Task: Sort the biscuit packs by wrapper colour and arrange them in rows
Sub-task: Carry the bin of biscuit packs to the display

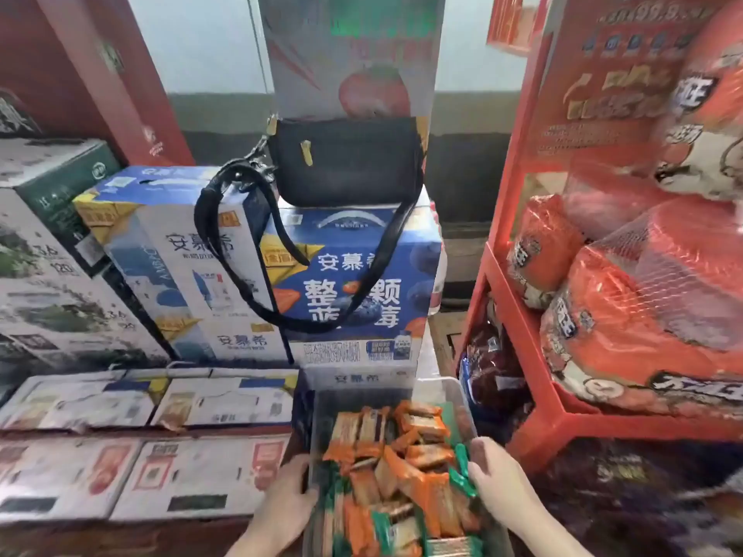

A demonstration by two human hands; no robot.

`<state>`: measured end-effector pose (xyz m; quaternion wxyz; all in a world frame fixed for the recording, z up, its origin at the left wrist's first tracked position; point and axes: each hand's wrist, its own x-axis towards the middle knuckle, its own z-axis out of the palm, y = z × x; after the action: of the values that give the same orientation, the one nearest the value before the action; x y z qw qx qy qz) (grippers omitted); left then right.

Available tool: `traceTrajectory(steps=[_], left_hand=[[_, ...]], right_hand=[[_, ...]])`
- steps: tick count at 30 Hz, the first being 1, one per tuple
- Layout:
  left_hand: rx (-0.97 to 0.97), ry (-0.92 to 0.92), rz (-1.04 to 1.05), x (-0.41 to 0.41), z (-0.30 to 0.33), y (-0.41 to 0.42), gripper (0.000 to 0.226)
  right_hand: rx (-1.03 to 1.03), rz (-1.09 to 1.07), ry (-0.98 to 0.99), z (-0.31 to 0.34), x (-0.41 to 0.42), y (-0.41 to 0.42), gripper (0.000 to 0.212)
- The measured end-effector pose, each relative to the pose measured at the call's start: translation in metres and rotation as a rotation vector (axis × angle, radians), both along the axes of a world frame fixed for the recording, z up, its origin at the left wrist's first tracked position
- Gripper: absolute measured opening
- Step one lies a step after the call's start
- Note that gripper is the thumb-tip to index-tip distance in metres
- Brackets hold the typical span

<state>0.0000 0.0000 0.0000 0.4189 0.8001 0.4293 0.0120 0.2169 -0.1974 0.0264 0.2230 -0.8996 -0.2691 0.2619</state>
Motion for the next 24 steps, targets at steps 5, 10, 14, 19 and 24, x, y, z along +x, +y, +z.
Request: traceTrajectory(steps=[5, 10, 14, 19, 24], left_hand=[[0.193, 0.204, -0.071, 0.034, -0.014, 0.013, 0.024], [0.017, 0.381, 0.022, 0.037, -0.056, 0.027, 0.042], [0.049, 0.318, 0.075, 0.041, -0.067, 0.029, 0.027], [0.066, 0.334, 0.084, 0.043, -0.069, 0.030, 0.020], [0.101, 0.241, 0.093, 0.035, -0.051, 0.017, 0.022]], right_hand=[[0.035, -0.035, -0.140, -0.035, 0.036, 0.041, 0.021], [-0.268, -0.110, -0.031, -0.087, 0.048, 0.048, 0.035], [-0.264, -0.182, -0.016, -0.094, 0.054, 0.046, 0.024], [-0.356, 0.015, -0.048, -0.082, 0.063, 0.043, 0.024], [-0.324, -0.056, -0.192, -0.058, 0.053, 0.033, 0.023]])
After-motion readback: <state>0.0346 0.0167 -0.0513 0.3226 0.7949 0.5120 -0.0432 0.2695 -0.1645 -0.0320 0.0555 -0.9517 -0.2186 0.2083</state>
